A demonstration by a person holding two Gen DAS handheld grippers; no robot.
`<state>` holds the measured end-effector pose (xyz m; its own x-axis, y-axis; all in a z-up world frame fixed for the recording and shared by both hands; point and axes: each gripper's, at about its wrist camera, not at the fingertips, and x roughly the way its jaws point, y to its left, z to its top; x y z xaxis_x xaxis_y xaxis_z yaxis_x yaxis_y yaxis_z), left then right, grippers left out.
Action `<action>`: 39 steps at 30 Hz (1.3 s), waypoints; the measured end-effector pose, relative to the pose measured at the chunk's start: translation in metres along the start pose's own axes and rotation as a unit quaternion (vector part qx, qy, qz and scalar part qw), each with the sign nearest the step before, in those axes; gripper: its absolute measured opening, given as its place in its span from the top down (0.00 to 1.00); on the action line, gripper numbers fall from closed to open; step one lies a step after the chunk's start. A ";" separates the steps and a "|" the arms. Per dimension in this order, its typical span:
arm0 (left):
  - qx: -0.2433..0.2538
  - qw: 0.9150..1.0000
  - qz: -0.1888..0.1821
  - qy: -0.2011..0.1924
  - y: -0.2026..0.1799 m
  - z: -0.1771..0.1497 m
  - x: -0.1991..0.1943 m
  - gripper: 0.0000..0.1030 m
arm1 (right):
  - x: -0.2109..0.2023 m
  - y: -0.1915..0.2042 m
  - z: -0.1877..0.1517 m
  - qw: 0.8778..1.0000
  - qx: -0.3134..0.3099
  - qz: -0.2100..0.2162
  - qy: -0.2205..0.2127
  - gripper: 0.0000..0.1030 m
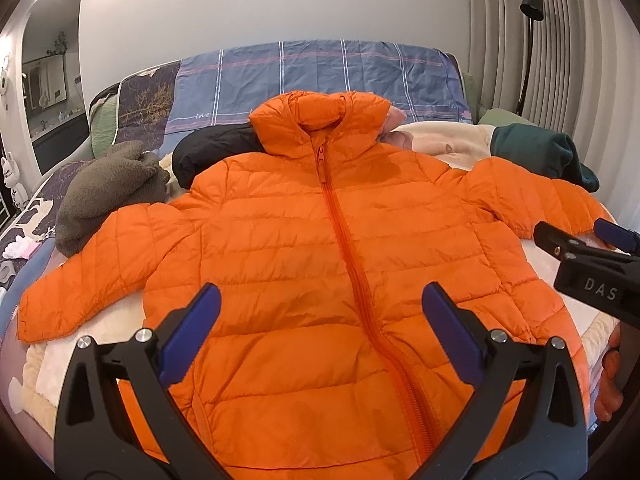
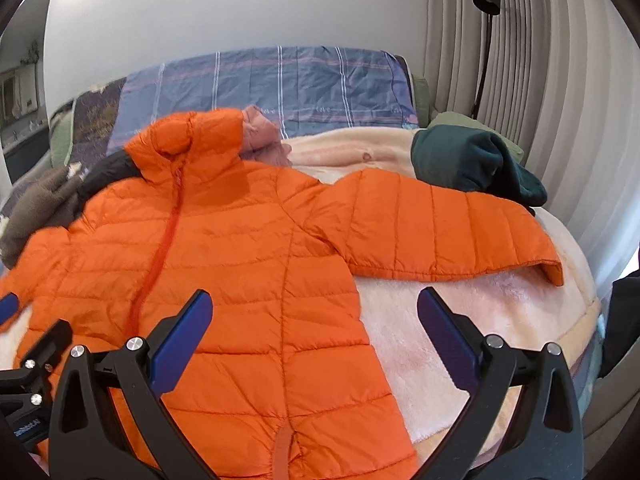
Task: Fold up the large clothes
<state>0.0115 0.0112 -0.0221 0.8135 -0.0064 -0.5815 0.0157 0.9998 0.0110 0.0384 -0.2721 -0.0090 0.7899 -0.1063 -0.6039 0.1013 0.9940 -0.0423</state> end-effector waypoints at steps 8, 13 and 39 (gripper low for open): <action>0.000 1.000 -0.002 0.010 -0.002 0.000 0.008 0.02 | 0.008 -0.005 -0.003 1.000 -0.002 -0.012 0.012 0.01; 0.003 1.000 -0.003 0.017 -0.004 0.000 0.013 0.02 | 0.013 -0.006 -0.001 1.000 -0.001 -0.014 0.016 0.01; 0.000 0.999 -0.002 0.042 0.002 -0.001 0.033 0.02 | 0.032 0.000 0.002 0.999 -0.010 -0.031 0.030 0.01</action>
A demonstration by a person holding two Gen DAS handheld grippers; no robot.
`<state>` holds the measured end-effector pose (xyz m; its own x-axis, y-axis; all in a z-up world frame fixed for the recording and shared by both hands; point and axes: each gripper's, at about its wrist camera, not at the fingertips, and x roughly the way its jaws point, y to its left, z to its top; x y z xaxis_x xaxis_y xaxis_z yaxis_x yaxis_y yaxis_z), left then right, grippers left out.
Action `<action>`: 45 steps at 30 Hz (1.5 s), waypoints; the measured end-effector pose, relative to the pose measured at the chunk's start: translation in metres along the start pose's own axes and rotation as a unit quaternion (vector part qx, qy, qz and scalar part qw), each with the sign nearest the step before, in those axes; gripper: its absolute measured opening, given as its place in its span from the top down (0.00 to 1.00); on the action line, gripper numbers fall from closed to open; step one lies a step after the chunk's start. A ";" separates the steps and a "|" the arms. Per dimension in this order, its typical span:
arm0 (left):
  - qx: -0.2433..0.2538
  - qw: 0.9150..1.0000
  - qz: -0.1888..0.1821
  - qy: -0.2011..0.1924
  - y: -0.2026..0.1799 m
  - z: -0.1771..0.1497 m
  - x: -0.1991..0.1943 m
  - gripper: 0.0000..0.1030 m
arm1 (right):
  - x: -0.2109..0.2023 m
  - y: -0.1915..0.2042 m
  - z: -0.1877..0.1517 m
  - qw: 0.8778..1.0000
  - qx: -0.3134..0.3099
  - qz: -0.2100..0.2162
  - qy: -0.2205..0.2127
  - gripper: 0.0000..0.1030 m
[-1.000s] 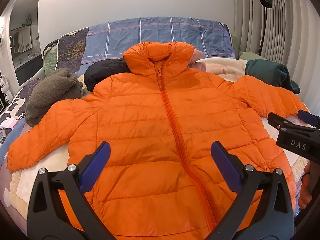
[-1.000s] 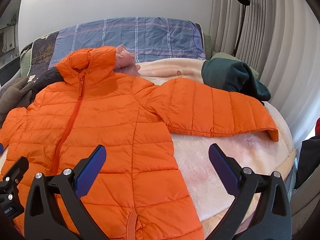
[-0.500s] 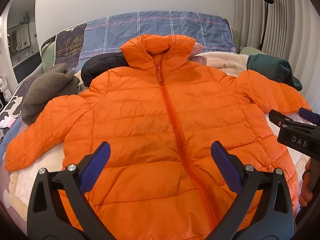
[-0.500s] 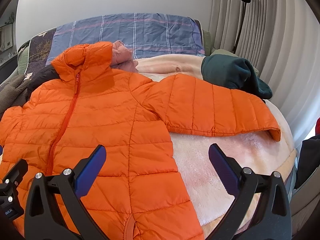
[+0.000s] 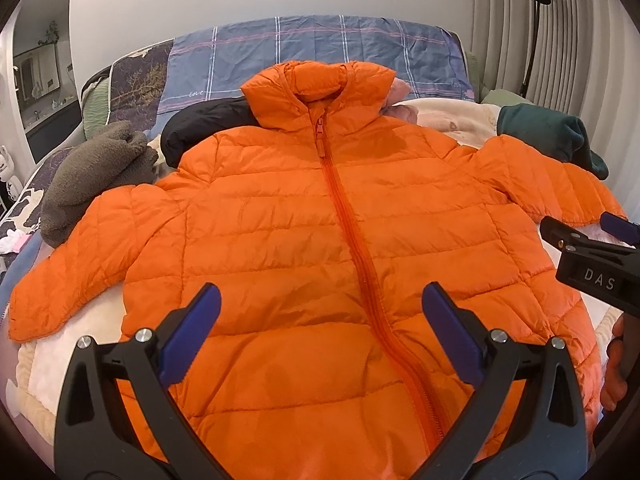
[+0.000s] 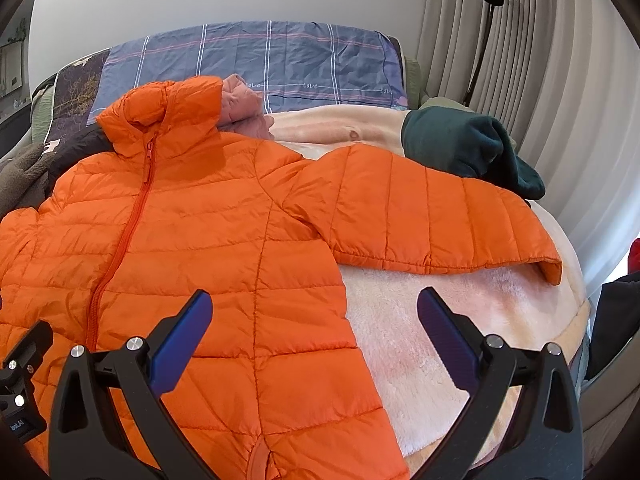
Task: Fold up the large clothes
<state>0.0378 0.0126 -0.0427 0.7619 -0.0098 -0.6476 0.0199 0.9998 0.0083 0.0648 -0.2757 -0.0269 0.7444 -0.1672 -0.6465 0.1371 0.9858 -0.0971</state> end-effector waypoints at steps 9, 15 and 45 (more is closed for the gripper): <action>-0.007 1.000 -0.004 -0.003 0.006 0.001 -0.002 0.02 | -0.004 0.002 0.001 1.000 -0.003 0.000 -0.005 0.01; -0.006 1.000 -0.008 -0.007 0.007 0.000 -0.008 0.02 | -0.010 0.002 0.000 1.000 -0.004 0.001 -0.009 0.01; 0.006 0.999 -0.023 -0.022 0.047 0.084 0.016 0.02 | -0.002 0.016 0.064 0.989 -0.063 0.129 -0.045 0.01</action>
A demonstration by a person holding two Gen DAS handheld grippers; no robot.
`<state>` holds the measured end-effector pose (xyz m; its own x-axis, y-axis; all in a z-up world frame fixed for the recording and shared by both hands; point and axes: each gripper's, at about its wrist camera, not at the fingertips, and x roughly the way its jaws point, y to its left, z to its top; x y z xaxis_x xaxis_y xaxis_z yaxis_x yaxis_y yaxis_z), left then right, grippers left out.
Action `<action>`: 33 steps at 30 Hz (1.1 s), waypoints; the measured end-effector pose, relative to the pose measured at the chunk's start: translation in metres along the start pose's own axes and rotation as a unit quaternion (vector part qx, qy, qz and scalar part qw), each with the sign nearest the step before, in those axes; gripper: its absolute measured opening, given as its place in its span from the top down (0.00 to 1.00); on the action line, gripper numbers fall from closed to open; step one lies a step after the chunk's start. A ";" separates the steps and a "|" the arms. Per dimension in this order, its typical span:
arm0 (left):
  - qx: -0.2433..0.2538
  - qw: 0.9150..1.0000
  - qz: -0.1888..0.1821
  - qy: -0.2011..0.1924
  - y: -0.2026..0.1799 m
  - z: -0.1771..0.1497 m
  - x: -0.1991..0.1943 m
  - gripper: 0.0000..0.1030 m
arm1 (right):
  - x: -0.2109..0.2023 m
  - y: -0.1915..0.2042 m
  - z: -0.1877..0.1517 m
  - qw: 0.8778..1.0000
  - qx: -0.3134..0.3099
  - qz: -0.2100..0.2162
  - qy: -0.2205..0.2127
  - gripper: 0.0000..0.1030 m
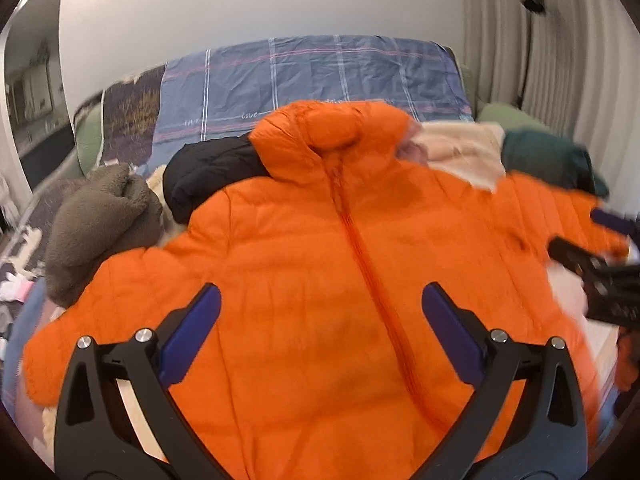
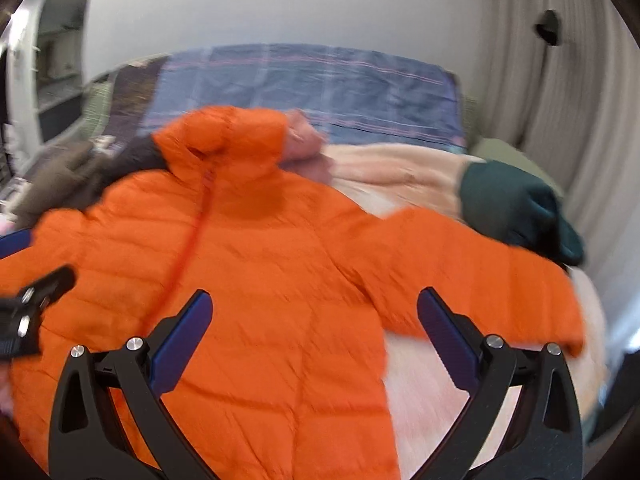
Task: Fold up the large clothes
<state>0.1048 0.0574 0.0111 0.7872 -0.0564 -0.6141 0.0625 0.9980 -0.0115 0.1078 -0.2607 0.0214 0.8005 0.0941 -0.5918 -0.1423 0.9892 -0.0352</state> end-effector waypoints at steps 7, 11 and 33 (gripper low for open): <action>-0.075 0.996 -0.043 0.016 0.057 0.098 0.081 0.02 | 0.063 -0.003 0.095 0.996 -0.041 0.077 -0.003 0.01; -0.099 0.993 -0.052 0.032 0.075 0.138 0.128 0.02 | 0.120 -0.006 0.151 0.992 -0.016 0.121 0.028 0.01; -0.067 0.981 -0.169 0.065 0.071 0.187 0.237 0.68 | 0.254 -0.006 0.207 0.926 0.132 0.333 0.118 0.80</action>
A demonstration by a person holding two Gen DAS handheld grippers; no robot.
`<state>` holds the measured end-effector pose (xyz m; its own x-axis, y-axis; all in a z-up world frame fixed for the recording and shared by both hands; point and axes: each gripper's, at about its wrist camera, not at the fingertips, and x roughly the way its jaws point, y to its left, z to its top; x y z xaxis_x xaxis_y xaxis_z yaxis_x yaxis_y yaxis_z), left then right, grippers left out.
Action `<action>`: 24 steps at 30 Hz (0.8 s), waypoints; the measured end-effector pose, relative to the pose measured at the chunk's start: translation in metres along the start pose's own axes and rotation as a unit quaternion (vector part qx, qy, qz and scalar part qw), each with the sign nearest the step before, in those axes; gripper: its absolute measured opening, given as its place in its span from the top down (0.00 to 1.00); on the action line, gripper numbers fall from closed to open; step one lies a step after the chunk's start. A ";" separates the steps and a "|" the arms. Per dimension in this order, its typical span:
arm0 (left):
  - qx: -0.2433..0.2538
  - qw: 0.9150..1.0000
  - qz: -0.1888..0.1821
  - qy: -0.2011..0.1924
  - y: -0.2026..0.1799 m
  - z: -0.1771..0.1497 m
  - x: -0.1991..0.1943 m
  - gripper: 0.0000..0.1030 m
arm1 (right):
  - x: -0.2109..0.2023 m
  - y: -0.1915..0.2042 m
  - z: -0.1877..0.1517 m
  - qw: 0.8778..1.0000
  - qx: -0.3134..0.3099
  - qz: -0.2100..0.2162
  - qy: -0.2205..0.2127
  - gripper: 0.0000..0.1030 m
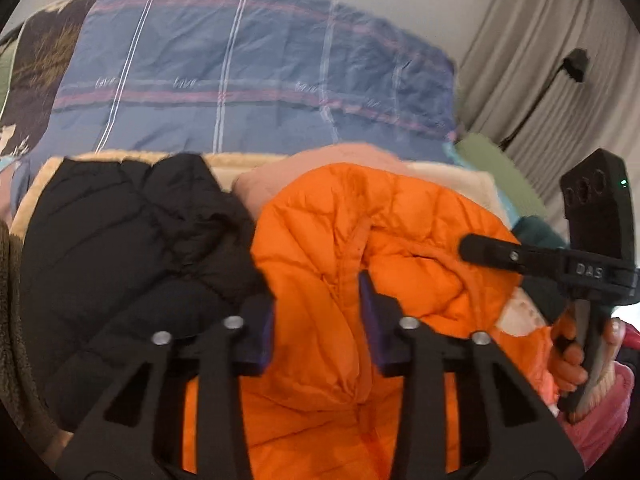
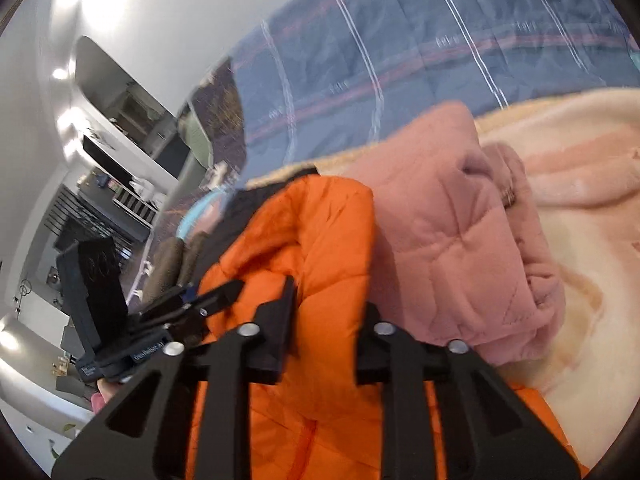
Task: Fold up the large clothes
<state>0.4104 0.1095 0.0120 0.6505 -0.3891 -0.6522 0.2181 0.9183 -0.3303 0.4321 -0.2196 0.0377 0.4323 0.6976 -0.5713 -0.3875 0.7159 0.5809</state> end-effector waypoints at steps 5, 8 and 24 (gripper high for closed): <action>0.058 0.996 -0.035 -0.062 -0.024 -0.022 -0.072 0.67 | -0.053 0.042 -0.032 0.995 -0.094 0.028 -0.023 0.81; 0.080 0.993 -0.038 -0.080 -0.031 -0.051 -0.106 0.48 | -0.082 0.058 -0.067 0.989 -0.146 0.011 -0.015 0.75; 0.076 0.997 0.016 0.007 -0.057 -0.149 -0.095 0.50 | -0.060 0.047 -0.168 0.994 -0.066 -0.082 0.022 0.57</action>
<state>0.2276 0.0832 -0.0093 0.6484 -0.3598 -0.6709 0.3057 0.9302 -0.2033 0.2513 -0.2232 0.0020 0.4633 0.5692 -0.6792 -0.4188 0.8161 0.3982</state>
